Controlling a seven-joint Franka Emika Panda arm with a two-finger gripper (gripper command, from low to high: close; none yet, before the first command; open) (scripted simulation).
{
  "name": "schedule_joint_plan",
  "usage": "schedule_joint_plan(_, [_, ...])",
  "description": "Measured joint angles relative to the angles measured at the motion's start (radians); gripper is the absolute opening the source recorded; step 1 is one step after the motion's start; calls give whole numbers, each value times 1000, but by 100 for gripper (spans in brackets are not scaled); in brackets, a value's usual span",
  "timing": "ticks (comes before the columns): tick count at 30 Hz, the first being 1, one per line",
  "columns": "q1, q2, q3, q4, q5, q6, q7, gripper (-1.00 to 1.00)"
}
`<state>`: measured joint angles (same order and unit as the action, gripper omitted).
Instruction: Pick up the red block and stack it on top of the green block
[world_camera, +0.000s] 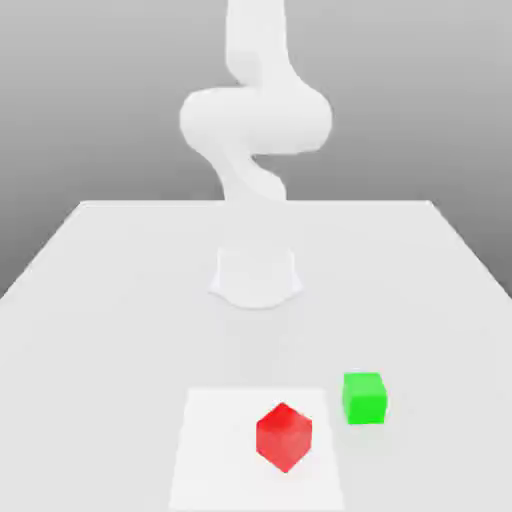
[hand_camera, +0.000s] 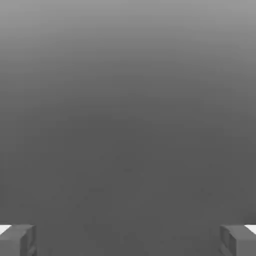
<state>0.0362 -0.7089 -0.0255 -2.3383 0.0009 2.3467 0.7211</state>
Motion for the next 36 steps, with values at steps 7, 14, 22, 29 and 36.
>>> schedule_joint_plan(7, [93, 260, -66, -109, 13, 133, -233, 0])
schedule_joint_plan(14, [153, 515, -100, -215, 38, 263, -469, 0])
schedule_joint_plan(22, [173, 803, -92, -322, 36, 421, -694, 0])
schedule_joint_plan(29, [138, 1003, -44, -300, 94, 585, -750, -100])
schedule_joint_plan(36, [141, 975, -50, -305, 82, 560, -741, -100])
